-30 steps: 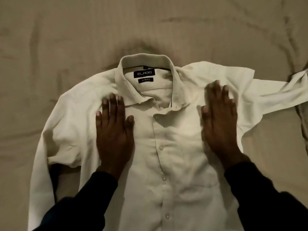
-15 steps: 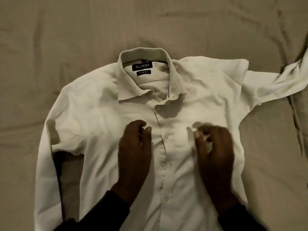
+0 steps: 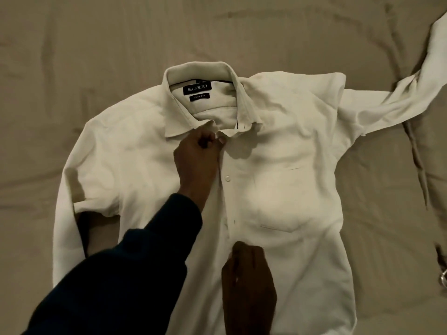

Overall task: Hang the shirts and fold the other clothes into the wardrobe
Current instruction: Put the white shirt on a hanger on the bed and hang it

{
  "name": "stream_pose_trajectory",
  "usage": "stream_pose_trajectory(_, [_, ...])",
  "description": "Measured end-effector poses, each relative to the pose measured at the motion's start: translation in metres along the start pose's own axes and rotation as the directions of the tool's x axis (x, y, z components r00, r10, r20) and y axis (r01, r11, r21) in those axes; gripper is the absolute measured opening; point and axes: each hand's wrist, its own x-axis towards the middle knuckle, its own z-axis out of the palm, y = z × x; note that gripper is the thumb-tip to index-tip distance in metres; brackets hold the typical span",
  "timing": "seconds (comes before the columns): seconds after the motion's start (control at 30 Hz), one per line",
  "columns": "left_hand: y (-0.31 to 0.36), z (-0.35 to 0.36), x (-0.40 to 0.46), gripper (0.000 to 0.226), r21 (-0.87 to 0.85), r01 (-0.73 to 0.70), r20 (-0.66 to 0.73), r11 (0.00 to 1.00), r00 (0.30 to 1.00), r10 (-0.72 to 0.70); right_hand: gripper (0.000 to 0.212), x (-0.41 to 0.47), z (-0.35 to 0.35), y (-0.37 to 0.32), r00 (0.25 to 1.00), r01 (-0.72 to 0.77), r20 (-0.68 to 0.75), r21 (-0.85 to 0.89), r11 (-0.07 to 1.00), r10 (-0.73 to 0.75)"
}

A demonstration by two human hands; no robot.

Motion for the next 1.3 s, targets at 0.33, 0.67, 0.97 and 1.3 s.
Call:
stream_pose_trajectory(0.33, [-0.021,-0.001,0.000,0.034,0.302,-0.429,-0.014,0.851,0.891,0.454,0.018,0.006,0.011,0.012,0.989,0.137,0.047,0.063,0.989,-0.140])
stream_pose_trajectory(0.67, [-0.052,-0.014,0.012,0.049,0.650,-0.594,0.220,0.475,0.745,0.630,0.054,-0.015,0.019,0.029,0.969,0.091,0.204,0.236,0.967,-0.141])
stream_pose_trajectory(0.97, [-0.001,0.042,-0.147,0.038,0.425,-0.374,0.157,0.824,0.927,0.340,0.019,0.010,-0.105,0.079,0.983,-0.160,-0.012,0.416,0.895,0.182])
stream_pose_trajectory(1.3, [0.026,0.189,-0.257,0.026,0.192,-0.546,0.561,0.815,0.742,0.365,0.010,0.087,-0.231,0.283,0.839,-0.268,-0.359,0.383,0.884,0.409])
